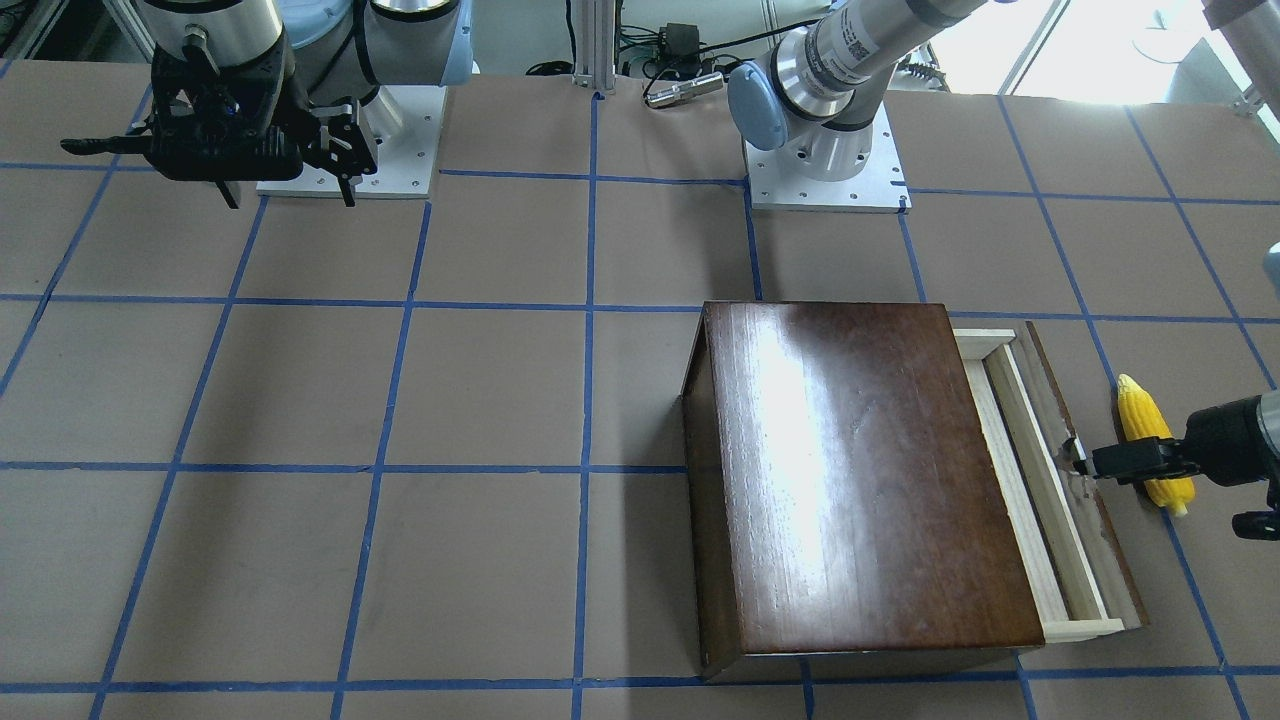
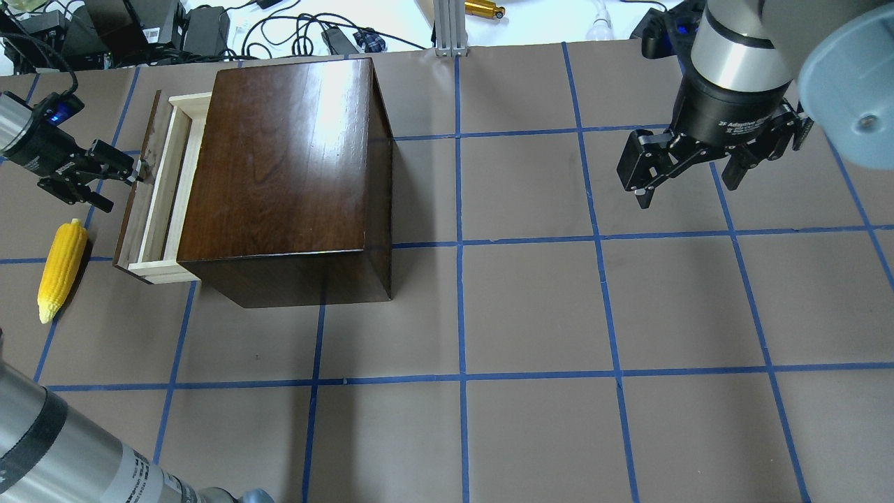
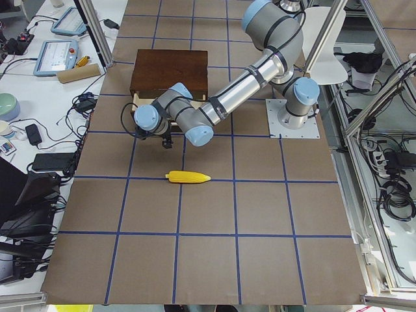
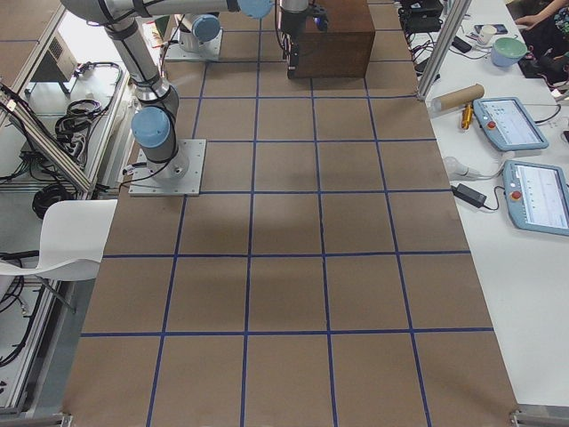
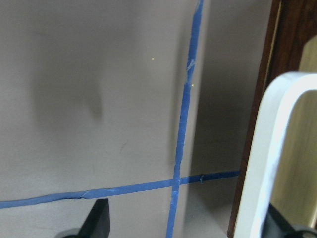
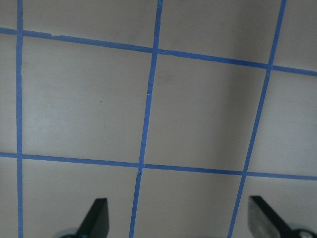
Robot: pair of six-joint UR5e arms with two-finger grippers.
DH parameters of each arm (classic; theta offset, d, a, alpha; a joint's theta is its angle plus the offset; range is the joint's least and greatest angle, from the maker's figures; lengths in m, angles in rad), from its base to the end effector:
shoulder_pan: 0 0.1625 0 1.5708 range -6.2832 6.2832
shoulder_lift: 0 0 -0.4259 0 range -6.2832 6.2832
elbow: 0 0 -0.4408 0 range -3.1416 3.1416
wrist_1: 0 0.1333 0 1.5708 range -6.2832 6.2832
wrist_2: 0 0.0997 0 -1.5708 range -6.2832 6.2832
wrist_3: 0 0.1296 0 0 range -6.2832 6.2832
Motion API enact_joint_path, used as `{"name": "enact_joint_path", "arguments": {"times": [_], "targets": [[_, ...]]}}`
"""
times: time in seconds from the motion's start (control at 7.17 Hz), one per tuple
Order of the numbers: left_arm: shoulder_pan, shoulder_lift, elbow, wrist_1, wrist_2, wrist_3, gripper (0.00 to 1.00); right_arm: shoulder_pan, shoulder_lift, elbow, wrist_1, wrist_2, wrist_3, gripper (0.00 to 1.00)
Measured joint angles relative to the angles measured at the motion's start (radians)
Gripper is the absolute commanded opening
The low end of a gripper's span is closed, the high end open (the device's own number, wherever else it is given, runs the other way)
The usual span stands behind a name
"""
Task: Open drawer and put corn inside
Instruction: 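Pull the drawer handle outward with the left gripper to open the drawer, then release the handle and move the left gripper back toward the corn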
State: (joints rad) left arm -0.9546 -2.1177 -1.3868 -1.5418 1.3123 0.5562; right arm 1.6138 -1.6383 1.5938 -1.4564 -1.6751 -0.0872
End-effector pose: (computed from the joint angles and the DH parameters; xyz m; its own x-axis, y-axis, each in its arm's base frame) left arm 0.2611 -0.6566 0.2187 -0.9172 -0.1255 0.3781 -0.0727 0.9859 0.1508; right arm 0.1413 -0.4965 0.4715 -0.9858 -0.1366 0.0974 -0.1292 0.9885 0.0786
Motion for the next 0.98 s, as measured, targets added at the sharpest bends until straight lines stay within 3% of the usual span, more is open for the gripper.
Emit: {"name": "enact_joint_path", "arguments": {"times": [0.98], "targets": [[0.037, 0.018, -0.002, 0.0, 0.004, 0.001, 1.0, 0.0, 0.0, 0.0, 0.001, 0.0, 0.001, 1.0]]}}
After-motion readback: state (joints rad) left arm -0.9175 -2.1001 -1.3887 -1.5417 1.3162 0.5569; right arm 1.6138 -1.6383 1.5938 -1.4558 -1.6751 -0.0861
